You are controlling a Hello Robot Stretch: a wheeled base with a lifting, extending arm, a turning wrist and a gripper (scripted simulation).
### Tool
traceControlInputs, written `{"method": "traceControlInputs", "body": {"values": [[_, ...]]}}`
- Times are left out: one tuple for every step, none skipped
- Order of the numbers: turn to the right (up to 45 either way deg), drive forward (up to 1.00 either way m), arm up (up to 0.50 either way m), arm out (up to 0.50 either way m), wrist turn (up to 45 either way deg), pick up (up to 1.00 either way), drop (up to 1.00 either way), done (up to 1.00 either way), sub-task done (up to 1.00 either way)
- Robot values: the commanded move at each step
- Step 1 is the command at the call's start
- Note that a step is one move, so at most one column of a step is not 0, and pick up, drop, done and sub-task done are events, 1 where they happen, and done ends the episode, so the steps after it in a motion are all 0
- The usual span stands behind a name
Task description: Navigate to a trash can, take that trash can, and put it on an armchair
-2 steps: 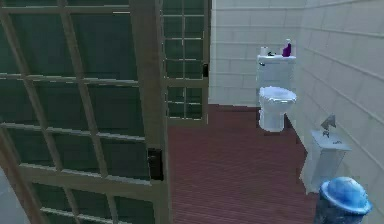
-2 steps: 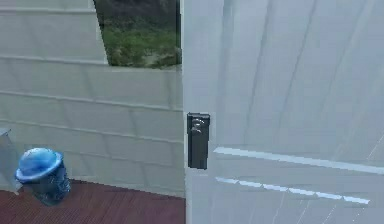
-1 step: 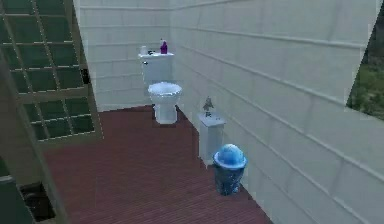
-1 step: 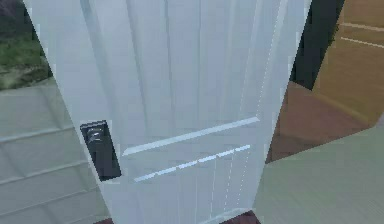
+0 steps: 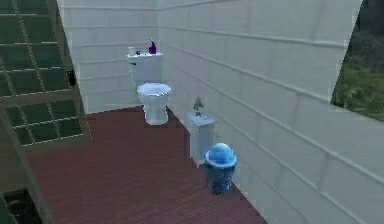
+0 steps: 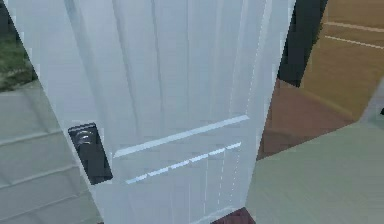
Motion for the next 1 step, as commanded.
{"method": "traceControlInputs", "body": {"values": [[0.0, 0.7, 0.0, 0.0, 0.0, 0.0, 0.0, 0.0, 0.0]]}}
